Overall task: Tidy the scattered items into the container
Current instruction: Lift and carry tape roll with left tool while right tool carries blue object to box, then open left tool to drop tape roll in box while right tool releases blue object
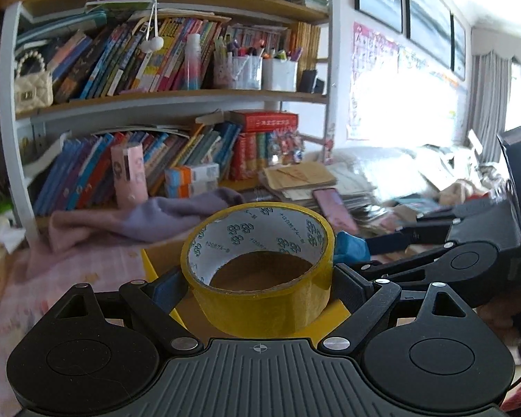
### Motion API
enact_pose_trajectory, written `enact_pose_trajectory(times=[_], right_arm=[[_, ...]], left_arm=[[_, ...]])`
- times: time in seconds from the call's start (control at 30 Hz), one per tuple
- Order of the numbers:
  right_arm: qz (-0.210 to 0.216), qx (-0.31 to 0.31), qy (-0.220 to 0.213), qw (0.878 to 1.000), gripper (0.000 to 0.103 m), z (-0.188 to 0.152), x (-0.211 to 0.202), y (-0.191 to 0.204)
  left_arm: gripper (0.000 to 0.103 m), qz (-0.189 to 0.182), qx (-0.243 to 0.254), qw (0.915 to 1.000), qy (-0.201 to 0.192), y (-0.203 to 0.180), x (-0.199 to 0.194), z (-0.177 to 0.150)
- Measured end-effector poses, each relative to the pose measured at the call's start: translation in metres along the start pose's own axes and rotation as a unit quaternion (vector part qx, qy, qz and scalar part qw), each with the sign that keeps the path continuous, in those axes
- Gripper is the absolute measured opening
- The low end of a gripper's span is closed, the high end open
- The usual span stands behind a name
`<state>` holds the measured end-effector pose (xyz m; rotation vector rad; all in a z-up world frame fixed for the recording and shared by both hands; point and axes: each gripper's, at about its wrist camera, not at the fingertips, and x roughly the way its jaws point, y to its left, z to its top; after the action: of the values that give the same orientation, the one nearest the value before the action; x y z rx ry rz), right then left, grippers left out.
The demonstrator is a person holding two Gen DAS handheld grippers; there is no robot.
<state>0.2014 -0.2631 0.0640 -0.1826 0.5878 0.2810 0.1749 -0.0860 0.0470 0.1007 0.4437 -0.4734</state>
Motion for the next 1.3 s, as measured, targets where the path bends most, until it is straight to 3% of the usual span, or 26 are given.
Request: enact_pose_trajectory(times=[0.3, 0.5, 0.83, 1.3], right_arm=[[0.062, -0.146, 0.05, 0.986, 0.042, 0.018, 0.097, -0.02], [0.094, -0.238, 0.092, 0.962, 0.042, 0.02, 0.151, -0.026], [0.135, -0.345, 0.128, 0.92, 0.042, 0.017, 0.199, -0.03], [0.153, -0.339, 0.144, 0.917, 0.042, 0.02, 0.205, -0.032]], left_arm=[[0.091, 0.038, 0.089, 0.9925, 0.074, 0.005, 0.085, 0.012], [0.091, 0.036, 0.144, 0.9794, 0.137, 0.001, 0.138, 0.006], [0.091, 0.023, 0.218, 0.9546, 0.202, 0.0, 0.184, -0.003], [0.092, 0.034, 0.253, 0.9354, 0.245, -0.005, 0.212, -0.011]])
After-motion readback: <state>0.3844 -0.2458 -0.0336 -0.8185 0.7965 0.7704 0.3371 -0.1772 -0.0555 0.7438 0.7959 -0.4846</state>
